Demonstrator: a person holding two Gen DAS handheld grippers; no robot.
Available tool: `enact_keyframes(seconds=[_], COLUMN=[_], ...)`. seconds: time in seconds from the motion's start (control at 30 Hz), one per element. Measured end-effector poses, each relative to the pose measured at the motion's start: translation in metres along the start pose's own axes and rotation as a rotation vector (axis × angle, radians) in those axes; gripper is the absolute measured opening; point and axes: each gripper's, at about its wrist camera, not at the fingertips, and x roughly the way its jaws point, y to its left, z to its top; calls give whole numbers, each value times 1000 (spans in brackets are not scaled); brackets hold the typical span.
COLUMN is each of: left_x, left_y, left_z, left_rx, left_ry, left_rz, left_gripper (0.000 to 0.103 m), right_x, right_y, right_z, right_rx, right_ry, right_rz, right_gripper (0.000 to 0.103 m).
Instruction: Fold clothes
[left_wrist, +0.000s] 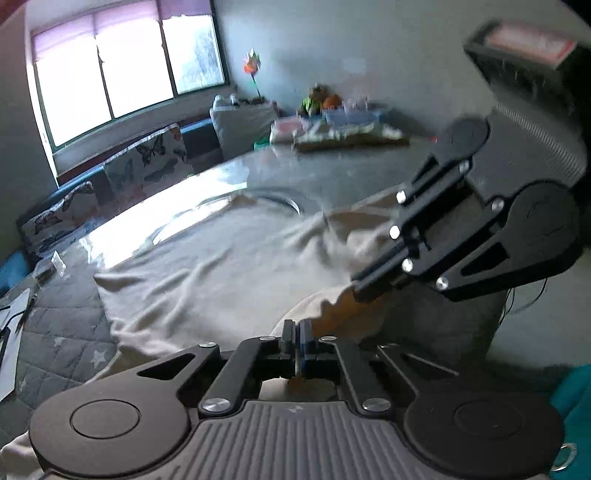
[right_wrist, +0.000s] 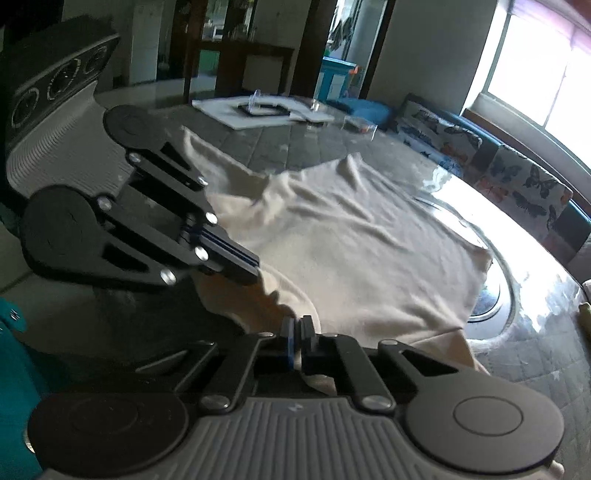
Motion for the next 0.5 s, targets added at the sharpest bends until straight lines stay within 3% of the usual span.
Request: enact_keyframes(seconds=[0.23,0.3,0.5], left_x=[11,12,9], left_y=[-8,-10,-8], left_z=[-13,-13,-12], left_rx=[52,67,90], left_ry=[72,77,74], left_rz=[-30,-39,-48], left_gripper=[2,2,4], right_x=[0,-7,1], right_y=[1,-2,-17], right_z=[-10,-4,17], right_rx=[-6,17,97], right_ry=[55,22,-53], right_rz=[113,128,74], right_gripper=[4,5,5])
